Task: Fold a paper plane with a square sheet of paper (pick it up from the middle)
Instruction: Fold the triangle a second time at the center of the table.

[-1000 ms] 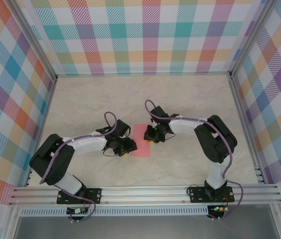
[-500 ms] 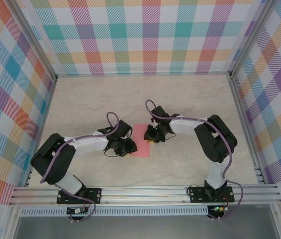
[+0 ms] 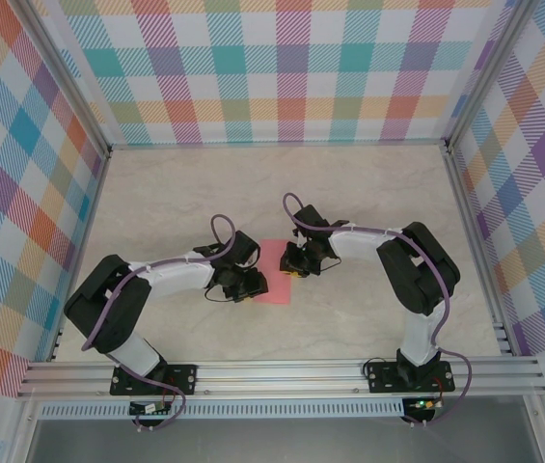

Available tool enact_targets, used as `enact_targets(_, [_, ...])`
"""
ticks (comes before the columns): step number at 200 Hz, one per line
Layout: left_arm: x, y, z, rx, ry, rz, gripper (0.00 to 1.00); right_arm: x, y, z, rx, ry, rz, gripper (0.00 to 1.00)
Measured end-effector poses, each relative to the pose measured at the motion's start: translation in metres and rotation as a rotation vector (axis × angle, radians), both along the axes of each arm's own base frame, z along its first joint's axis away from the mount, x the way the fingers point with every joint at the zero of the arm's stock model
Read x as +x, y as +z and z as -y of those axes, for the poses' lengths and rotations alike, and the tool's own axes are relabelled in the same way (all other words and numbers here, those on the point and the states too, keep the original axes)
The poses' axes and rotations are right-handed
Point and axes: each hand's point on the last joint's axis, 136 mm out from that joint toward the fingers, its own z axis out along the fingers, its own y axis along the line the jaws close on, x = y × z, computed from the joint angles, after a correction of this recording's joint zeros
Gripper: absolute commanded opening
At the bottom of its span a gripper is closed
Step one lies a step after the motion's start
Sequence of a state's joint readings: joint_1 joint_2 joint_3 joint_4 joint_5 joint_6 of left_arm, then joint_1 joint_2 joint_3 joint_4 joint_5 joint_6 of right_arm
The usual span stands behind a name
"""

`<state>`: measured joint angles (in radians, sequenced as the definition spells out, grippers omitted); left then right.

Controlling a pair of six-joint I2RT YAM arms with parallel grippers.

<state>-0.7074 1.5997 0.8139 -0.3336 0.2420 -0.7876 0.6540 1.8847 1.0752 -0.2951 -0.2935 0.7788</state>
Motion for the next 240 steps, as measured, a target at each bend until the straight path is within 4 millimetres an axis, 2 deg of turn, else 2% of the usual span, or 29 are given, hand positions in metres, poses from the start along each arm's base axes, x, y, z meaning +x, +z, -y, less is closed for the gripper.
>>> enact_targets(41, [-0.001, 0.001, 0.002, 0.008, -0.028, 0.009, 0.38, 0.000, 0.000, 0.000, 0.001, 0.001, -0.003, 0.20])
enact_targets(78, [-0.001, 0.009, 0.018, -0.021, -0.087, 0.035, 0.38, 0.000, 0.000, 0.000, 0.002, 0.000, -0.003, 0.20])
enact_targets(136, [0.003, 0.012, 0.022, -0.032, -0.099, 0.056, 0.41, 0.000, 0.000, 0.000, 0.002, 0.000, -0.003, 0.20])
enact_targets(183, [0.023, 0.020, 0.033, -0.090, -0.095, 0.135, 0.43, 0.000, -0.001, 0.000, 0.007, 0.000, -0.009, 0.20])
enact_targets(240, [0.049, 0.007, 0.027, -0.101, -0.073, 0.148, 0.44, 0.000, -0.001, 0.000, 0.009, 0.000, -0.010, 0.20])
